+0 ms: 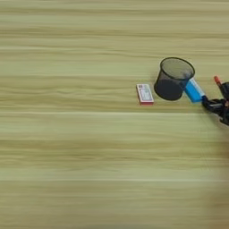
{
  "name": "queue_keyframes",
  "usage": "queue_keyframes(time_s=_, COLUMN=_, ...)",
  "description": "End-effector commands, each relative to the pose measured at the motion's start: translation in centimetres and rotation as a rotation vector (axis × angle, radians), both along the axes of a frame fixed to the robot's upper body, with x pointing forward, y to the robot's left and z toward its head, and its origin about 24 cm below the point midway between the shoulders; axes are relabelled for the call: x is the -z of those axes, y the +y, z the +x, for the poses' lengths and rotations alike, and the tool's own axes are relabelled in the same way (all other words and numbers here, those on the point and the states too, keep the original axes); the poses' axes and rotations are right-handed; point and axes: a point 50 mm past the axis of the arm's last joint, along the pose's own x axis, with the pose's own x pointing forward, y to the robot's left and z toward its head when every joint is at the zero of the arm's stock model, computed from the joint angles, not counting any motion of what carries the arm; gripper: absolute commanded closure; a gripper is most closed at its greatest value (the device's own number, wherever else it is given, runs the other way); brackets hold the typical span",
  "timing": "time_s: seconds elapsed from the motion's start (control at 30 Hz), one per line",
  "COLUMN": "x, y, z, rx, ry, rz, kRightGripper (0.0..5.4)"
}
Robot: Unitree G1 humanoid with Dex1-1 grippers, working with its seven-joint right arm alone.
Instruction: Move the objects on the table
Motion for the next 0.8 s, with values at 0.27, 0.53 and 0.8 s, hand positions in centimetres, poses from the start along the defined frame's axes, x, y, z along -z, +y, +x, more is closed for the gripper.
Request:
queue_keyframes(time_s=0.27, x=-4.9, y=1.2, z=1.2, rx=0.017, ry=-0.215, rz=0.0, kRightGripper=4.71)
queue_keyframes(time_s=0.53, x=-5.9, y=1.9, z=1.0, rx=0.01, ry=-0.255, rz=0.01, kRightGripper=4.71)
queue_keyframes(time_s=0.8, x=-6.3, y=1.7, z=0.9, rx=0.032, ry=-0.271, rz=0.008, kRightGripper=4.71)
